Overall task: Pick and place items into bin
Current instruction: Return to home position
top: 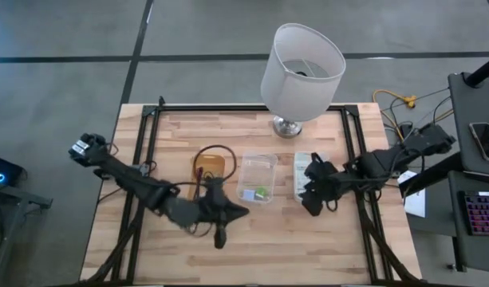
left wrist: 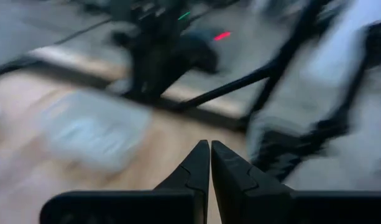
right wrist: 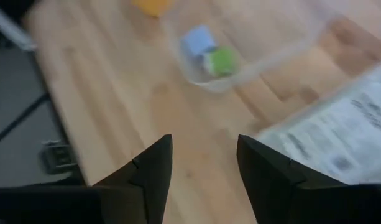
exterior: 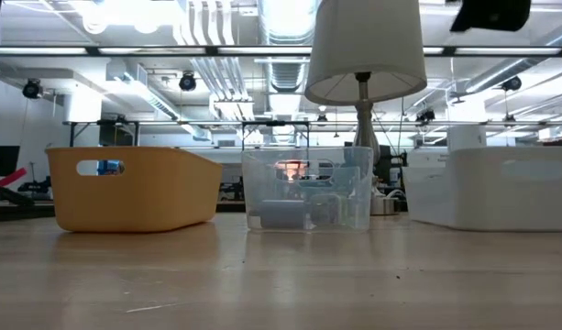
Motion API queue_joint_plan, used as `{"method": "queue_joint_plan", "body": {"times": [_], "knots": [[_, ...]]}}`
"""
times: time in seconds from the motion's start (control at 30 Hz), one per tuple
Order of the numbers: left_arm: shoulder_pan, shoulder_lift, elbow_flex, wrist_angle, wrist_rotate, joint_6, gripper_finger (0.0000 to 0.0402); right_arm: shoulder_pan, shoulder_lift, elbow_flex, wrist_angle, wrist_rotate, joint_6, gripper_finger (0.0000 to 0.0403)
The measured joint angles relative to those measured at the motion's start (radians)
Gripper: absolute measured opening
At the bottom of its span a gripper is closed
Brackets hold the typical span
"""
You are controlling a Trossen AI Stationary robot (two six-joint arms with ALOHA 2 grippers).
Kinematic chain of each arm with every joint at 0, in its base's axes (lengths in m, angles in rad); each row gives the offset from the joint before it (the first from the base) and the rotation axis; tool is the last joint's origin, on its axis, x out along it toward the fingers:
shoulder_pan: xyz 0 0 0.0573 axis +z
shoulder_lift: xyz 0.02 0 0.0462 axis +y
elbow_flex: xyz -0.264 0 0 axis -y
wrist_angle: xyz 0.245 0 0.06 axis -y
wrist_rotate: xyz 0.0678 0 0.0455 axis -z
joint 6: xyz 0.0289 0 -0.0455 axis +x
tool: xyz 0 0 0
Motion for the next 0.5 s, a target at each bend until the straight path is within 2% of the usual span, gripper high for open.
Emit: {"method": "queue_joint_plan", "body": {"times": [0.07, 0.13, 0.27, 0.5], "knots": [[0.046, -0.012, -0.065, 0.178, 0.109, 0.045, 0.0000, 0.034, -0.001, -0.003, 0.060, 0.004, -0.014, 0.0163], [0.087, -0.041, -0.129, 0.287, 0.162, 0.061, 0.0000, 0.061, -0.023, -0.018, 0.117, -0.001, -0.037, 0.0158], [0.153, -0.141, -0.261, 0.371, 0.172, 0.059, 0.0000, 0.092, -0.109, -0.057, 0.133, 0.032, -0.070, 0.0143], [0.209, -0.389, -0.533, 0.554, 0.145, 0.060, 0.0000, 0.097, -0.362, -0.212, 0.122, 0.147, -0.097, 0.0124]]}}
